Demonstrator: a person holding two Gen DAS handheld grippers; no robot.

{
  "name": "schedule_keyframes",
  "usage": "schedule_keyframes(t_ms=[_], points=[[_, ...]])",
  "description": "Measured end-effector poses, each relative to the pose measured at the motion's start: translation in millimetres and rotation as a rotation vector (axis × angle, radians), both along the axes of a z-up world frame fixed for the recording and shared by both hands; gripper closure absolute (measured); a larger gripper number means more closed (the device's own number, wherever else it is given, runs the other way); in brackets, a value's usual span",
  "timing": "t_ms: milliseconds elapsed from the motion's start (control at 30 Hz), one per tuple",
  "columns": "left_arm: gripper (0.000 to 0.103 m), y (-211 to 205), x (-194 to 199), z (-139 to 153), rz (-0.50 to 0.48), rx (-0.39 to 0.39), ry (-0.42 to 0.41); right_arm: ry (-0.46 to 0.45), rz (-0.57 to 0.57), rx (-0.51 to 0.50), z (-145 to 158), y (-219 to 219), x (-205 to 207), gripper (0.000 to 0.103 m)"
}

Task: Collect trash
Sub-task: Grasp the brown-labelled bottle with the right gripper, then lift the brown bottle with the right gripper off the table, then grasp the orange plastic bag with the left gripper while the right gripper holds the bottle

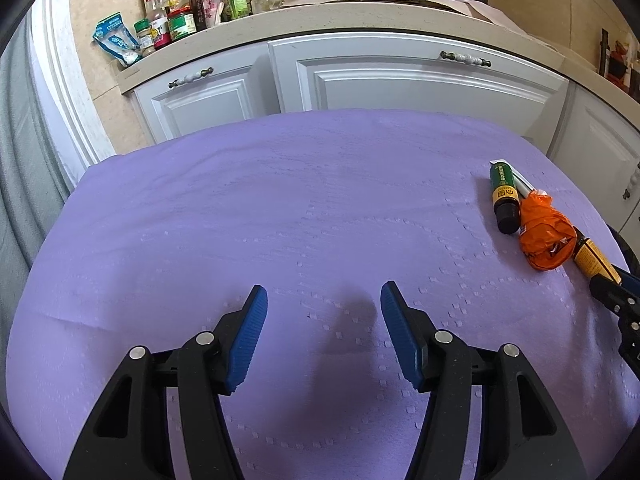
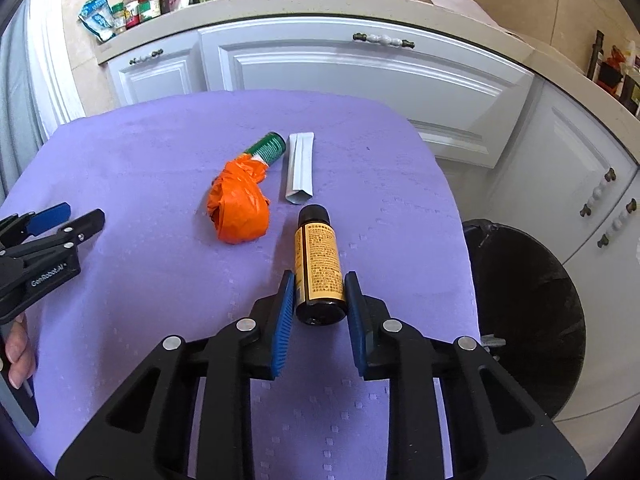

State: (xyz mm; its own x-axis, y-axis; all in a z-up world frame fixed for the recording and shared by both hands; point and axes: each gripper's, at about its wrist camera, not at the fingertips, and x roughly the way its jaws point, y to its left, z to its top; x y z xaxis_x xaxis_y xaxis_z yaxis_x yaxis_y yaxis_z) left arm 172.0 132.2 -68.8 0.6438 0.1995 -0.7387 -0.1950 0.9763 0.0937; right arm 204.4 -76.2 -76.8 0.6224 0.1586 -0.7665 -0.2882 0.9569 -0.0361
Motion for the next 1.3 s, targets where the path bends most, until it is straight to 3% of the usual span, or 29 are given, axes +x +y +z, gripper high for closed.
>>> schedule_keyframes(t_ms=[600, 1300], points=[[0.045, 4.6, 0.6, -2.5, 0.006, -0.015, 0.005, 0.017, 0.005, -0.034, -4.3, 7.5, 7.1, 0.080], [0.045, -9.7, -1.3, 4.9, -0.037, -0.004, -0.009, -0.071, -0.099, -0.014, 16.7, -21.7, 3.1, 0.080]])
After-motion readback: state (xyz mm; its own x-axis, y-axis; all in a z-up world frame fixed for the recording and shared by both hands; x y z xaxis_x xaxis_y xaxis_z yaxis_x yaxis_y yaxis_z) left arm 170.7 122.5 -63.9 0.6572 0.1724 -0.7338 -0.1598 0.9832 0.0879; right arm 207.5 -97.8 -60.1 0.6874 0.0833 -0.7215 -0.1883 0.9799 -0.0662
